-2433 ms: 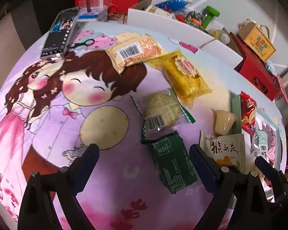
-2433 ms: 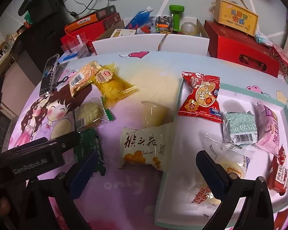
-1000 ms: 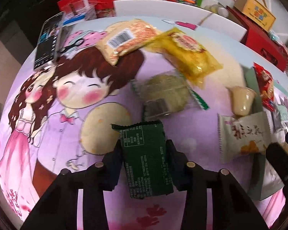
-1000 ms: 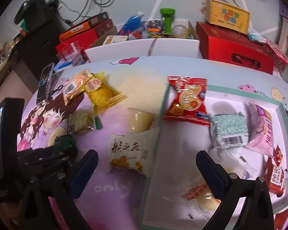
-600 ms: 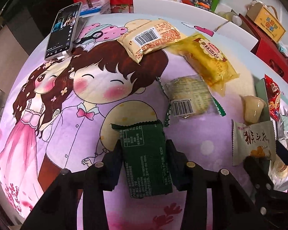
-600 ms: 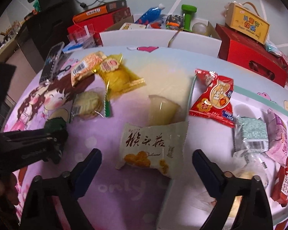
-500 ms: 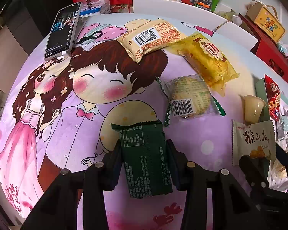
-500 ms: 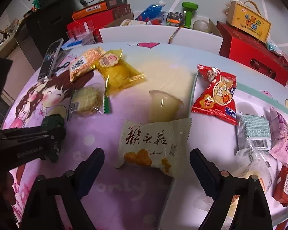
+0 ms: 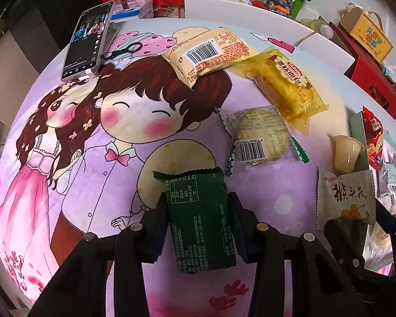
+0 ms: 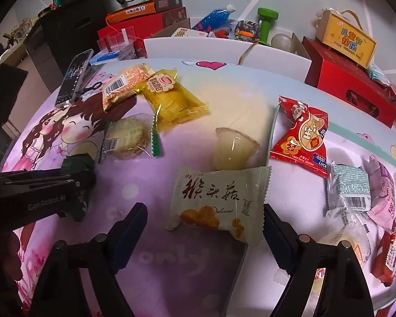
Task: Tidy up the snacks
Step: 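Grasp the white biscuit pack with the right gripper while the left holds the green pack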
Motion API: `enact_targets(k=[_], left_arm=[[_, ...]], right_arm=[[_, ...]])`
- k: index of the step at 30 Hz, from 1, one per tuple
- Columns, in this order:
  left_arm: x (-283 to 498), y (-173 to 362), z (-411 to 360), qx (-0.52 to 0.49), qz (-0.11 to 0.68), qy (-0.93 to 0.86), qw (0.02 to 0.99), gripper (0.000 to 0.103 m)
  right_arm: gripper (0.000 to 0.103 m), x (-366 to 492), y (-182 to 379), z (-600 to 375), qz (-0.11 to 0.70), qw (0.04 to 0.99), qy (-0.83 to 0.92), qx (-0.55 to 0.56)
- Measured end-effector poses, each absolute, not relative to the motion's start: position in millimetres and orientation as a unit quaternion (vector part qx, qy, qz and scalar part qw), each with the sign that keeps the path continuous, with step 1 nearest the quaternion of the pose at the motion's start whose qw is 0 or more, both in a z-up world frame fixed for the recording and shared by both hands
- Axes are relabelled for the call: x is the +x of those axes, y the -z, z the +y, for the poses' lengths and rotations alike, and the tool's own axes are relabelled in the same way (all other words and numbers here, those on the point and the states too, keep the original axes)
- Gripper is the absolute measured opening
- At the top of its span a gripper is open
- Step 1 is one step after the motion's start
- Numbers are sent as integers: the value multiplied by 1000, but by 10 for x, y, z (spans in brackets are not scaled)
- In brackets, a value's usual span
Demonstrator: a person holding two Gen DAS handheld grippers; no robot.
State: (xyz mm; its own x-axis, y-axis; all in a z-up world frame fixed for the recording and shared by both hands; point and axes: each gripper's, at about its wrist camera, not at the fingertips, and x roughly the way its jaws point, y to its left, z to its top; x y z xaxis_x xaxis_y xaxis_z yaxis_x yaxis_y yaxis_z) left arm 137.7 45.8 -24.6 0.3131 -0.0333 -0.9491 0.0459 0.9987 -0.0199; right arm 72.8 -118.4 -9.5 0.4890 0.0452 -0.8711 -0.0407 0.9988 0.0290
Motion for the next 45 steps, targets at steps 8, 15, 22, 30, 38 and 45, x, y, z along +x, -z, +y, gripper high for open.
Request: enact_targets(k=[8, 15, 22, 30, 38, 45], left_arm=[[1377, 246, 459, 4, 586, 25, 810, 45], [1377, 244, 456, 3, 586, 24, 810, 45], [1371, 240, 453, 1, 587, 24, 810, 45], [1379, 275, 442, 6, 589, 24, 808, 45], [1381, 293, 429, 12, 591, 22, 807, 45], [1383, 246, 428, 8, 582, 31, 812, 42]], right_arm=[[85, 700, -9, -1169, 493, 869, -33, 6], [82, 714, 16, -1097, 495, 868, -49, 3], [73, 788, 203, -1058, 509, 859, -56, 7], [74, 846, 254, -1038, 504, 862, -50, 16], [73, 873, 294, -990, 504, 863, -37, 12], [58, 845, 246, -1047, 499, 866, -32, 26]])
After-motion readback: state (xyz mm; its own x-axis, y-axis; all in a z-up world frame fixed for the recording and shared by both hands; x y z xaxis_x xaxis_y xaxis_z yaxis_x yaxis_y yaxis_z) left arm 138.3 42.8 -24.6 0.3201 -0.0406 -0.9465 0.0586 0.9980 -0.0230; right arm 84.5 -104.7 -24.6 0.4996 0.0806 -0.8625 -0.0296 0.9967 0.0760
